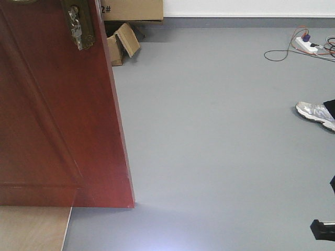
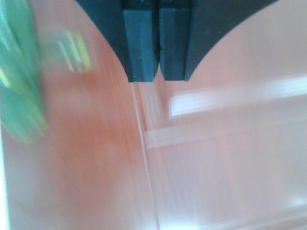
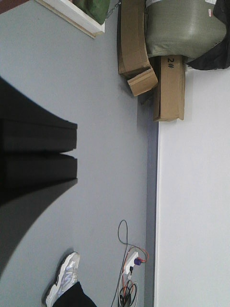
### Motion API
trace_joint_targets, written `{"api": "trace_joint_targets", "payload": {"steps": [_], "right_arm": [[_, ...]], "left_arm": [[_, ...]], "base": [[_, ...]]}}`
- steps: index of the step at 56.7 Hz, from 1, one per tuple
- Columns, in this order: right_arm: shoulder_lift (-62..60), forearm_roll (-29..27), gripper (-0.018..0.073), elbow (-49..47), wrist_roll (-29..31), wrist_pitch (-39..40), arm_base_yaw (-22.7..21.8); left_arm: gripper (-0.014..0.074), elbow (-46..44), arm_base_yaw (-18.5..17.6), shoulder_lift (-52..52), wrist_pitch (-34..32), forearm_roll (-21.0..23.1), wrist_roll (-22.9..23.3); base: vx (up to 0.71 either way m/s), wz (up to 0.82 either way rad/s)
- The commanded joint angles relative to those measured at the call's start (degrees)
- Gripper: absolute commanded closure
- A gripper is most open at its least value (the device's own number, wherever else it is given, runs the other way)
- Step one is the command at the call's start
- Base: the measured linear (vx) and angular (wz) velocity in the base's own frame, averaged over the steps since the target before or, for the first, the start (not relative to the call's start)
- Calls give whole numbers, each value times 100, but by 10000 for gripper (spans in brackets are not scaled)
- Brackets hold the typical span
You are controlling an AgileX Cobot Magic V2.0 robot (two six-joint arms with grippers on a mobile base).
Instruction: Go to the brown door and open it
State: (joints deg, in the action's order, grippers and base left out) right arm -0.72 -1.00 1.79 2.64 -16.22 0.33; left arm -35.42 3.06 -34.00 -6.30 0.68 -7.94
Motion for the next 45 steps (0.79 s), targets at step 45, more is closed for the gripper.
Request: {"api": "trace_joint_targets", "payload": {"steps": [45], "right_arm": [[-56, 22, 559, 22, 31, 467, -4]], "left_arm": [[603, 3594, -14, 3549, 425, 40, 1080]], "base": [[0, 0]]}}
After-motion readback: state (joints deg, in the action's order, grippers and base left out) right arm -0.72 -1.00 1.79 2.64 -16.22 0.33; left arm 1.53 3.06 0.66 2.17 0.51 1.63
